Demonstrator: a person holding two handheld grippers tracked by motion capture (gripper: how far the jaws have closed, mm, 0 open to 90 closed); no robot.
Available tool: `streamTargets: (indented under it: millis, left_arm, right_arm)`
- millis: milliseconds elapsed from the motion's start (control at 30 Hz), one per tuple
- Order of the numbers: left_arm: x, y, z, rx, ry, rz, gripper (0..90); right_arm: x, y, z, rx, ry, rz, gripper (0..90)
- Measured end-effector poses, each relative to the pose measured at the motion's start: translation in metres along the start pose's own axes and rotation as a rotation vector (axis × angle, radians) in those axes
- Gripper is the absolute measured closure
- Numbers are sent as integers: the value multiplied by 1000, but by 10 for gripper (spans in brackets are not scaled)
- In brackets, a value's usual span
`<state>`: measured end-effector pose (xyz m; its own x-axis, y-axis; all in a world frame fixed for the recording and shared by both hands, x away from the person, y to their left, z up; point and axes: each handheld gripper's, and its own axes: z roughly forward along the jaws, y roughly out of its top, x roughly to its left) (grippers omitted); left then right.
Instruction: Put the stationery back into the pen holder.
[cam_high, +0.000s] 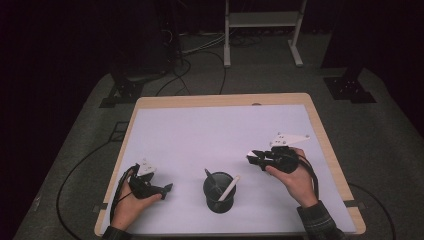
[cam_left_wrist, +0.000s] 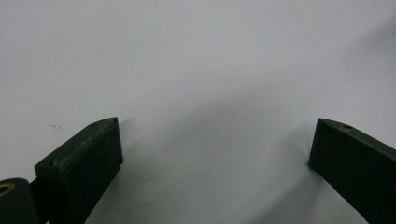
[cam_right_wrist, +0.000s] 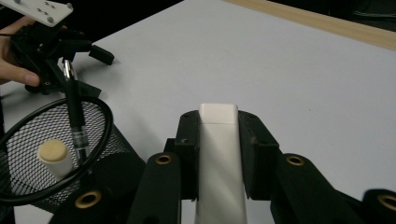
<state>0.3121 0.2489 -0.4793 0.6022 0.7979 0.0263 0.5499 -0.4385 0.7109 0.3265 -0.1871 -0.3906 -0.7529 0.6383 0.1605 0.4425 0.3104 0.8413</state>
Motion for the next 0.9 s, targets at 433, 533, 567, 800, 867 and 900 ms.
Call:
streamTargets:
  millis: [433, 533, 567, 800, 867, 900]
  left_arm:
    - [0, 0, 0, -1, -1, -4, 14]
    - [0, 0, 0, 0, -1, -2, 14]
    - [0, 0, 0, -1, 0, 0, 14]
    - [0, 0, 0, 0, -1, -4, 14]
    - [0, 0, 0, 0, 0, -2, 14]
    - [0, 0, 0, 0, -1, -4, 14]
  right_arm:
    - [32, 15, -10, -25, 59, -65, 704]
    - [40, 19, -13, -33, 67, -72, 705]
    - [43, 21, -14, -32, 70, -74, 705]
    - [59, 28, -16, -51, 104, -94, 704]
    - [64, 31, -14, -57, 114, -99, 705]
    - [66, 32, -13, -58, 120, -106, 704]
